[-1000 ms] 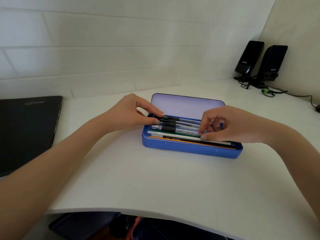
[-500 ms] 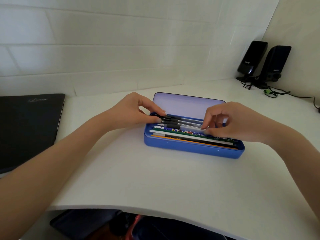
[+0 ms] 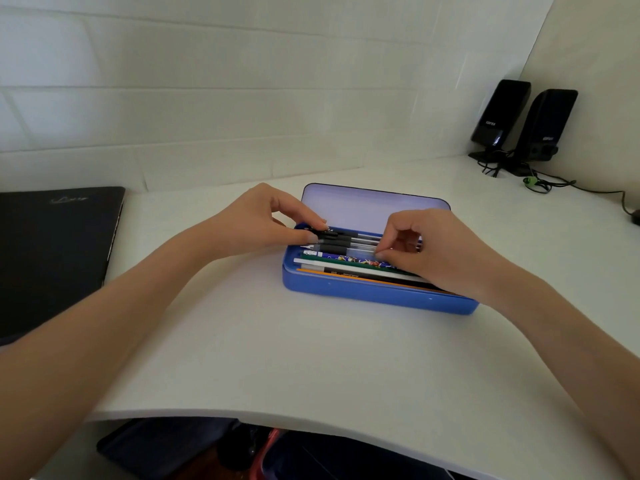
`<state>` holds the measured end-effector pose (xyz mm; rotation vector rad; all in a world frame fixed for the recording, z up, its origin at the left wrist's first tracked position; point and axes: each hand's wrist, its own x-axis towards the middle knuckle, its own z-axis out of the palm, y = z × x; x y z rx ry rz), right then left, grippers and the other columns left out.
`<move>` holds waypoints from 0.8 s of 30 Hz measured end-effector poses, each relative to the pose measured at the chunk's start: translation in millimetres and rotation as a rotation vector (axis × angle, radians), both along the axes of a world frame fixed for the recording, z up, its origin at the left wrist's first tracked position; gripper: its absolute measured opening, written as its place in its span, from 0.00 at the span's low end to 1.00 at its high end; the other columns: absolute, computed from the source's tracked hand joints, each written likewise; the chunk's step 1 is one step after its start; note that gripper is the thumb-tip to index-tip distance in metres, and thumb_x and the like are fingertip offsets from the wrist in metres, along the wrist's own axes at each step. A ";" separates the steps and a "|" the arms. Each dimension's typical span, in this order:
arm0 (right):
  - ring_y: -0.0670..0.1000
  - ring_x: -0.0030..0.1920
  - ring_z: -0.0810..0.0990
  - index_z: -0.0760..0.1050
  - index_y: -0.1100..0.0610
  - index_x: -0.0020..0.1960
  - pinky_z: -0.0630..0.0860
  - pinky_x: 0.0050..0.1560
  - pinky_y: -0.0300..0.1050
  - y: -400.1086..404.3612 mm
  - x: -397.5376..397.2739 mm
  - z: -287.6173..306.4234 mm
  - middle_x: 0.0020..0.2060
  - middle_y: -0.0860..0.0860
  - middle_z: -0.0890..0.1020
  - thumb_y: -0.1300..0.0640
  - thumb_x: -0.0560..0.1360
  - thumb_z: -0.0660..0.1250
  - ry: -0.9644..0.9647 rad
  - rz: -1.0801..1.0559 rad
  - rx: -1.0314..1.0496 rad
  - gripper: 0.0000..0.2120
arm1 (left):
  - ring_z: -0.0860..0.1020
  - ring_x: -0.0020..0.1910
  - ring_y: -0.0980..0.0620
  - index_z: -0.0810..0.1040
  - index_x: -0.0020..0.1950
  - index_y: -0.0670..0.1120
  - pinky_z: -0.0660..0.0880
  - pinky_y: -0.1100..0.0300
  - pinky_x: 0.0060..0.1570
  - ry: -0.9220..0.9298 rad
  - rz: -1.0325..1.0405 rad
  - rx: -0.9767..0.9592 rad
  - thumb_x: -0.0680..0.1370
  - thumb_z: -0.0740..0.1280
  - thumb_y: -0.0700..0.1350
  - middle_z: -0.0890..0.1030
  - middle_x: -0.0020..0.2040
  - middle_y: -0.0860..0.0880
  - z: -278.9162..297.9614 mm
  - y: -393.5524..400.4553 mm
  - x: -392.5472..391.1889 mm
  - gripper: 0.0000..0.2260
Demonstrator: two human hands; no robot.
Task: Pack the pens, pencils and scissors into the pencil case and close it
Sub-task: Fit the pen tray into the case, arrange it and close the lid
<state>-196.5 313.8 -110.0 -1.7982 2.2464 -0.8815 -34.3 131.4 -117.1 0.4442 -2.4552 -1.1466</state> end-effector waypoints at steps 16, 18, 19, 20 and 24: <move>0.45 0.27 0.69 0.74 0.51 0.33 0.63 0.28 0.35 -9.0 8.5 -11.0 0.26 0.44 0.74 0.55 0.70 0.72 -0.038 -0.114 -0.059 0.10 | 0.78 0.56 0.66 0.86 0.44 0.55 0.70 0.64 0.58 -0.107 -0.101 0.043 0.68 0.75 0.42 0.84 0.52 0.61 6.1 -11.2 5.3 0.09; 0.46 0.27 0.67 0.74 0.53 0.33 0.62 0.29 0.37 -9.9 8.8 -12.5 0.26 0.45 0.74 0.52 0.70 0.72 -0.042 -0.123 -0.059 0.10 | 0.77 0.56 0.67 0.86 0.44 0.56 0.71 0.64 0.58 -0.112 -0.104 0.036 0.68 0.75 0.42 0.83 0.52 0.61 6.0 -12.2 5.1 0.10; 0.46 0.27 0.67 0.74 0.53 0.34 0.62 0.29 0.37 -9.8 9.0 -12.6 0.26 0.45 0.73 0.52 0.70 0.72 -0.043 -0.118 -0.056 0.10 | 0.77 0.56 0.67 0.86 0.45 0.55 0.71 0.64 0.57 -0.110 -0.108 0.033 0.68 0.75 0.41 0.83 0.53 0.61 6.0 -12.3 5.0 0.10; 0.46 0.27 0.67 0.74 0.53 0.34 0.61 0.29 0.36 -9.5 9.2 -12.2 0.26 0.45 0.73 0.53 0.70 0.72 -0.044 -0.108 -0.053 0.10 | 0.77 0.56 0.67 0.86 0.46 0.54 0.70 0.64 0.57 -0.107 -0.110 0.030 0.69 0.75 0.41 0.83 0.53 0.60 5.7 -12.1 4.8 0.10; 0.43 0.29 0.69 0.76 0.52 0.40 0.66 0.31 0.33 -5.9 8.0 -6.8 0.32 0.46 0.75 0.53 0.70 0.73 -0.063 -0.081 -0.082 0.06 | 0.77 0.57 0.66 0.85 0.48 0.54 0.73 0.62 0.59 -0.082 -0.090 0.026 0.68 0.75 0.40 0.83 0.54 0.60 6.0 -11.8 5.0 0.12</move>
